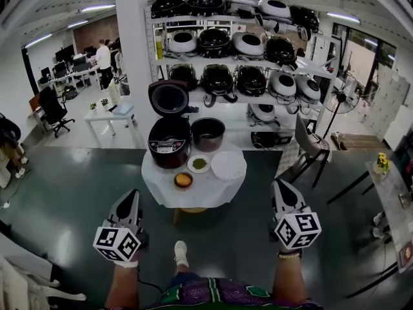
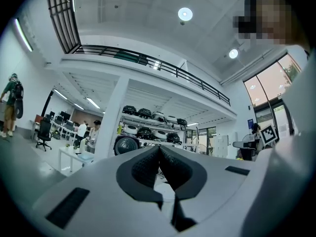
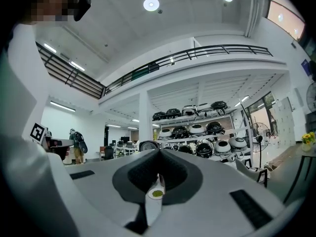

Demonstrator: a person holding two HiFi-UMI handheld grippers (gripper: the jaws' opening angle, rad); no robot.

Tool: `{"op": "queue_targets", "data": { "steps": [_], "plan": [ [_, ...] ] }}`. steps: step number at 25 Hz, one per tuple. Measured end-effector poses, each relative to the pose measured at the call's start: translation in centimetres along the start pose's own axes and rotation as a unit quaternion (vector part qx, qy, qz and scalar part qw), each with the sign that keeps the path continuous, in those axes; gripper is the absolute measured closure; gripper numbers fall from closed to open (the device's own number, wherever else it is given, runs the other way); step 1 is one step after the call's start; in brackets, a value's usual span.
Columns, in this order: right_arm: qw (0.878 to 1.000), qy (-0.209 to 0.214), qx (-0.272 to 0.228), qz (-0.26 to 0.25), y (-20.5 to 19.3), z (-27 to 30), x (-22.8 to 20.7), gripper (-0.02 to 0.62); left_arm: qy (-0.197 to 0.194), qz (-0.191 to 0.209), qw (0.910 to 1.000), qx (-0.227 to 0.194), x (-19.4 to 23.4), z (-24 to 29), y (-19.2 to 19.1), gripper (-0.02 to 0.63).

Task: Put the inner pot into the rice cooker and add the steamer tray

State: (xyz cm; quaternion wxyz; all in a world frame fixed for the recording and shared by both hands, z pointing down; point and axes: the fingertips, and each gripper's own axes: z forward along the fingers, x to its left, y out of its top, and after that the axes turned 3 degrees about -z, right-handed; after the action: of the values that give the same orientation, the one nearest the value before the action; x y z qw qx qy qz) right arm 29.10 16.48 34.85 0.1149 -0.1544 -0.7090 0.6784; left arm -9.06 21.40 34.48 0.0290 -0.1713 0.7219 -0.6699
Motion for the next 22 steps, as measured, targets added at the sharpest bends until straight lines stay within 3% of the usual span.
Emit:
{"op": "queue_targets", "data": {
  "steps": [14,22],
  "plan": [
    [0.999,0.031,0.02,0.003,0.2,12.9,-0.2,0.589,0.017,-0.005,0.9998,0.008,7.2,9.5,-0.1,0.584],
    [0.998,0.037,0.039,-0.013,-0.2,22.7,0.8,0.589,0.036,-0.014,0.999,0.023,13.7,15.4,-0.3,0.584]
  ]
}}
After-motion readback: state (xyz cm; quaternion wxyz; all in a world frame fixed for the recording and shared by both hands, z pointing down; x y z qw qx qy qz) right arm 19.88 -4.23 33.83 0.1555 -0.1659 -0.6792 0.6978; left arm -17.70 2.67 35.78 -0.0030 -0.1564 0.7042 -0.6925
